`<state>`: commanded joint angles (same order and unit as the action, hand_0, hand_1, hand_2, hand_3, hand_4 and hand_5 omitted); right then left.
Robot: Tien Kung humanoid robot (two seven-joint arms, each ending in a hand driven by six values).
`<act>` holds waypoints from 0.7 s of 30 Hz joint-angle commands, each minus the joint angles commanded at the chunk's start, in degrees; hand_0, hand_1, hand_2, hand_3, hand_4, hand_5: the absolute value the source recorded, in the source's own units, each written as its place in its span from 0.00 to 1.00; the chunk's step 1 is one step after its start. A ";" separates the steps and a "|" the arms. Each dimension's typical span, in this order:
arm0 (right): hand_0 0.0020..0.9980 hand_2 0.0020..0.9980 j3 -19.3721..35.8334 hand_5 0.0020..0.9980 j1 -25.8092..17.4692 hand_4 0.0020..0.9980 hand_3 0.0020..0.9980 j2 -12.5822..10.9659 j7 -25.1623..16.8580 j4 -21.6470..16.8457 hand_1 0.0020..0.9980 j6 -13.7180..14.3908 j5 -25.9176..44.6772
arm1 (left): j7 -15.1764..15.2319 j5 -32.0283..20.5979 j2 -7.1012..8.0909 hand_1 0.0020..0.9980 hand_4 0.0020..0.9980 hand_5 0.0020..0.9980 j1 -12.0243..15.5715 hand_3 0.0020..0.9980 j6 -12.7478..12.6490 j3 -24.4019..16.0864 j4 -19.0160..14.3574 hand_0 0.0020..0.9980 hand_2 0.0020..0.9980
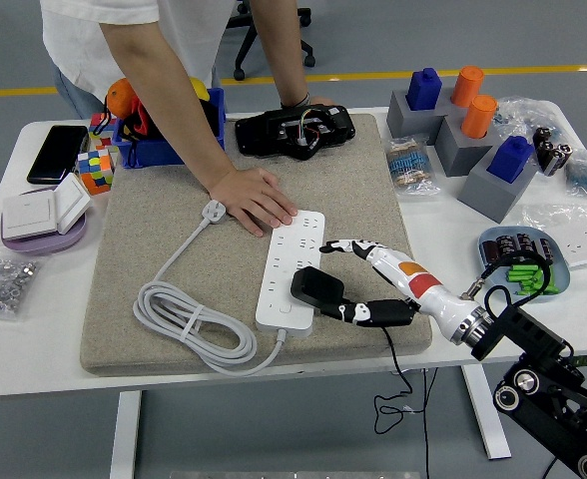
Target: Press the white button,pick up the black plug,place it near the board,insert it into the board
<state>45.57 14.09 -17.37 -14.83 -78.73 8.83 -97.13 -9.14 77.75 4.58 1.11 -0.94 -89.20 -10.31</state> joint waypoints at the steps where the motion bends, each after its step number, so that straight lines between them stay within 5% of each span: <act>1: 0.99 0.91 0.06 0.80 -0.23 0.96 0.88 -0.17 -0.27 0.19 0.96 0.06 0.06 | 0.01 -0.02 -0.01 0.49 0.61 0.25 -0.01 0.57 0.00 0.02 0.00 0.47 0.51; 3: 0.99 0.92 0.24 0.85 -0.96 0.88 0.89 -0.60 -1.44 0.86 0.96 0.25 0.24 | 0.02 -0.07 -0.05 0.49 0.61 0.25 -0.06 0.57 0.03 0.08 0.00 0.47 0.51; 21: 0.99 0.91 -2.85 0.85 -3.01 0.85 0.88 -0.92 -3.80 0.22 0.95 1.68 0.55 | -0.06 -0.01 0.11 0.49 0.61 0.25 0.08 0.57 0.08 0.38 0.00 0.47 0.51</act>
<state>42.72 11.09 -18.29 -18.63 -78.51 10.51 -96.58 -9.20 77.74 4.68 1.19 -0.86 -88.82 -10.31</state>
